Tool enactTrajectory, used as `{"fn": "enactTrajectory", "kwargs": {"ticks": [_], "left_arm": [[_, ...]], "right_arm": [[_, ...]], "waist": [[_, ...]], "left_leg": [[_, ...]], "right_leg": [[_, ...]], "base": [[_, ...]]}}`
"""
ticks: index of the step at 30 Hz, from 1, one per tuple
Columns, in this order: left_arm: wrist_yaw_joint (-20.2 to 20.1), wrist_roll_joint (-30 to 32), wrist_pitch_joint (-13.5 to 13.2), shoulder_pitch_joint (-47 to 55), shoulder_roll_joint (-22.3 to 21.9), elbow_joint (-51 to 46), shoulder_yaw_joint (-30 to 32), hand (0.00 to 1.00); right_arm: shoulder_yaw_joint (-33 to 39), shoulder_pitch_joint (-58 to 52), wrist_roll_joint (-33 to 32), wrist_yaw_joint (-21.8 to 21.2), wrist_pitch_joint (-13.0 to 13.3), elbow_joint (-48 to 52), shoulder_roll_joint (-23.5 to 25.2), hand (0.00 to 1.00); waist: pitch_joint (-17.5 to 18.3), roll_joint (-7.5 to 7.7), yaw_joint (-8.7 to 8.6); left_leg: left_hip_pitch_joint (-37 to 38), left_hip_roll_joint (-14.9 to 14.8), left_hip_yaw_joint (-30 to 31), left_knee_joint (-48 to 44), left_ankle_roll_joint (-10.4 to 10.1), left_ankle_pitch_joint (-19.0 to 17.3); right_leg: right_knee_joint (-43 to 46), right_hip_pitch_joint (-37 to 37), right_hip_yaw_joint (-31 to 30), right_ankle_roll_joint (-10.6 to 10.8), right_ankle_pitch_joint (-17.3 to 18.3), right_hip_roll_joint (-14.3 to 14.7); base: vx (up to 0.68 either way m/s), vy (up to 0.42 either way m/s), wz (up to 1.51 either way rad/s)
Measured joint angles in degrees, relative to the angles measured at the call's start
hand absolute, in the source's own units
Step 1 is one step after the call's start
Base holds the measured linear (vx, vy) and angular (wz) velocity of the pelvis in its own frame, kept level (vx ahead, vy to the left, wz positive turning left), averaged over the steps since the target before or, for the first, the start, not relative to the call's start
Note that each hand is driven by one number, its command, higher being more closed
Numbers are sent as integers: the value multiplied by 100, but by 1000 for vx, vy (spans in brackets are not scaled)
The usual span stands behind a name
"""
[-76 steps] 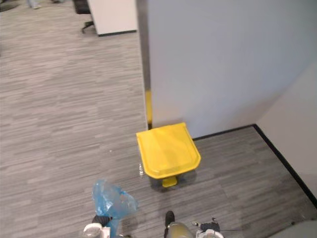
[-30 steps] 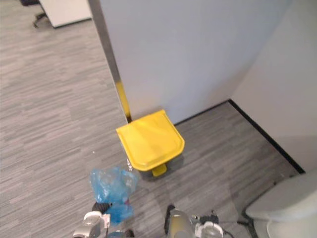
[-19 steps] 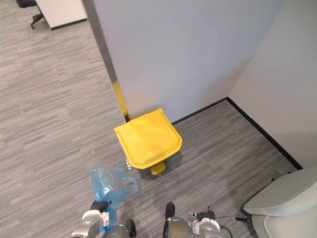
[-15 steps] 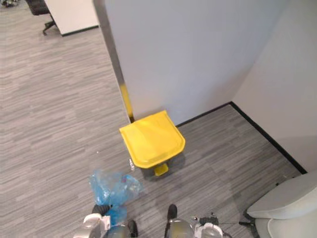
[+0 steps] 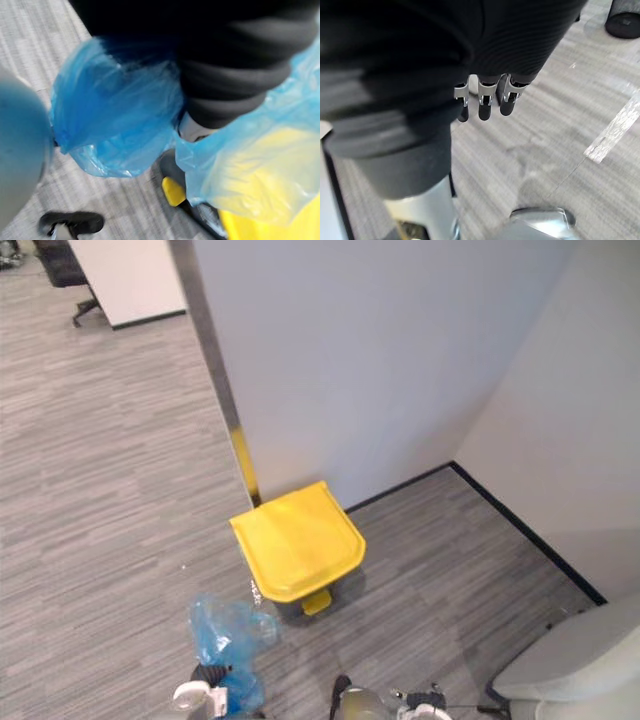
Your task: Gather rubbish on tea table into small bin, then transfer packed bag to large trash can.
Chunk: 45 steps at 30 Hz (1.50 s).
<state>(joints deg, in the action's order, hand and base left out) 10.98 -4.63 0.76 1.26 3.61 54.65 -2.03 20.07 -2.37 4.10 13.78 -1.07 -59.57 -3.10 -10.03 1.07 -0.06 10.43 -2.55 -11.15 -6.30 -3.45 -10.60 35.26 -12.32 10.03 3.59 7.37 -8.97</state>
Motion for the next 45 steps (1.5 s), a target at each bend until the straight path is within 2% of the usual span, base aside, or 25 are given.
{"fn": "enactTrajectory", "kwargs": {"ticks": [1,2,3,4,5,6,8,9,10,11,13,14,16,17,18,19,24,29,35,40,41,42,43,44,45], "left_arm": [[2,2,0,8,12,-16,30,100],[2,6,13,0,-37,-134,203,100],[0,8,13,0,-35,-178,250,100],[16,9,23,29,-45,-149,344,100],[17,13,33,19,-15,-98,334,100],[13,15,28,-21,15,-99,323,100],[13,16,21,-113,-33,-102,337,100],[13,16,22,-119,-151,-101,357,100],[8,17,10,-127,-202,-104,414,100],[14,18,16,-223,-226,-89,472,100],[3,41,3,-393,-355,-114,453,100],[1,79,-12,-394,-422,-118,441,100],[-2,148,31,-358,-500,-100,467,100],[0,228,130,-308,-590,-102,519,100],[-2,228,151,-281,-616,-102,538,100],[-1,226,149,-252,-651,-102,563,100],[-12,227,116,-232,-651,-121,547,100],[3,225,119,-88,-636,-195,496,100],[-4,225,120,20,-577,-214,482,100],[-6,226,119,39,-544,-213,452,100],[-5,222,120,-4,-512,-214,434,100],[-4,219,120,-25,-480,-215,442,100],[-2,213,96,-5,-535,-238,527,100],[5,211,79,-18,-449,-225,538,100],[3,208,90,-2,-428,-222,535,100]], "right_arm": [[-1,-12,2,5,1,14,58,0],[73,-34,0,1,9,143,78,0],[141,-47,-14,0,13,211,77,0],[215,-39,-20,-1,19,267,100,0],[204,-132,-18,5,-4,265,99,0],[203,-247,-18,19,-17,264,203,0],[226,-323,-20,50,-75,258,291,0],[237,-326,-15,62,-106,260,276,0],[233,-350,-5,74,-118,262,303,0],[241,-301,8,75,-129,266,293,0],[308,-325,6,76,-138,476,282,0],[374,-394,6,63,-129,583,312,0],[447,-487,7,30,-112,709,361,0],[447,-472,38,27,-135,694,262,0],[447,-457,39,31,-150,692,239,0],[399,-418,43,52,-170,690,202,0],[121,-446,44,44,-166,682,158,0],[-61,-506,37,17,-156,682,159,0],[-68,-549,39,-17,-129,681,181,0],[-177,-541,44,-28,-121,660,179,0],[-224,-585,51,-33,-104,651,193,0],[-226,-585,56,-36,-101,648,206,0],[-209,-515,90,-41,-105,661,183,0],[-226,-508,92,-40,-113,669,201,0],[-226,-529,93,-40,-110,669,225,0]], "waist": [[10,26,6],[-87,74,30],[-180,95,55],[-241,26,86],[-264,-45,79],[-275,34,77],[-332,143,84],[-334,105,91],[-288,146,111],[-351,109,157],[-514,-59,125],[-506,-79,54],[-475,-98,-22],[-429,-206,98],[-401,-250,105],[-337,-281,106],[-155,-196,89],[115,-68,81],[191,-30,90],[215,47,107],[165,181,45],[150,226,49],[208,-2,105],[149,133,75],[144,178,50]], "left_leg": [[74,13,-12,-6,47,-52],[113,15,15,-241,186,-452],[135,26,29,-394,216,-557],[172,-91,29,-723,257,-821],[158,-330,36,-1100,194,-1099],[177,-396,104,-1308,167,-1272],[167,-400,198,-1608,137,-1483],[169,-436,270,-1837,31,-1685],[186,-436,342,-1955,-83,-1878],[238,-466,382,-2015,-137,-1932],[252,-601,586,-2128,-185,-1883],[287,-622,853,-2157,-171,-1854],[351,-654,1185,-2232,-175,-1855],[369,-732,1196,-2312,-224,-1830],[348,-780,1178,-2345,-296,-1793],[251,-855,1133,-2380,-476,-1646],[265,-878,988,-2170,-554,-1479],[250,-778,956,-2188,-687,-1406],[269,-739,802,-2191,-687,-1406],[377,-705,263,-1994,-639,-1387],[368,-685,98,-1925,-579,-1364],[361,-667,48,-1890,-526,-1334],[263,-915,-158,-1603,-407,-1259],[245,-922,-211,-1469,-513,-1095],[235,-938,-197,-1441,-529,-1040]], "right_leg": [[107,22,-17,54,-34,-94],[1019,-396,-46,443,-333,-297],[1425,-687,-78,497,-248,-311],[1453,-923,-146,304,-4,-195],[578,-1020,-72,234,-11,66],[-411,-1081,-23,340,-211,140],[-1376,-1153,15,361,-373,111],[-1485,-983,54,438,-284,67],[-1563,-661,-173,619,-139,32],[-1523,-660,-173,613,-415,50],[-988,-687,-301,535,-371,128],[-520,-702,-566,305,-184,240],[70,-704,-754,87,65,320],[260,-715,-629,-32,193,295],[296,-714,-577,-63,208,296],[295,-710,-525,-68,207,309],[80,-595,-492,-32,178,237],[-282,-318,-454,74,-115,86],[-735,-1,-447,193,-402,-1],[-1103,30,-543,182,-801,10],[-1250,14,-546,147,-1062,10],[-1365,8,-567,222,-1212,10],[-1387,-85,-573,265,-1431,137],[236,-452,-596,81,-712,77],[791,-499,-611,95,-525,74]], "base": [[79,88,2],[66,91,-3],[27,26,-17],[44,9,-13],[114,-10,5],[175,-27,26],[246,-111,38],[464,-204,43],[490,-192,32],[381,-130,47],[303,-156,86],[243,-181,113],[309,-256,102],[310,-238,48],[338,-188,17],[194,-103,18],[154,-40,15],[1,45,20],[-80,12,10],[-202,-28,-22],[-176,-24,-18],[-387,-87,-25],[-334,-98,-20],[-389,-130,-12],[-287,-140,5]]}}
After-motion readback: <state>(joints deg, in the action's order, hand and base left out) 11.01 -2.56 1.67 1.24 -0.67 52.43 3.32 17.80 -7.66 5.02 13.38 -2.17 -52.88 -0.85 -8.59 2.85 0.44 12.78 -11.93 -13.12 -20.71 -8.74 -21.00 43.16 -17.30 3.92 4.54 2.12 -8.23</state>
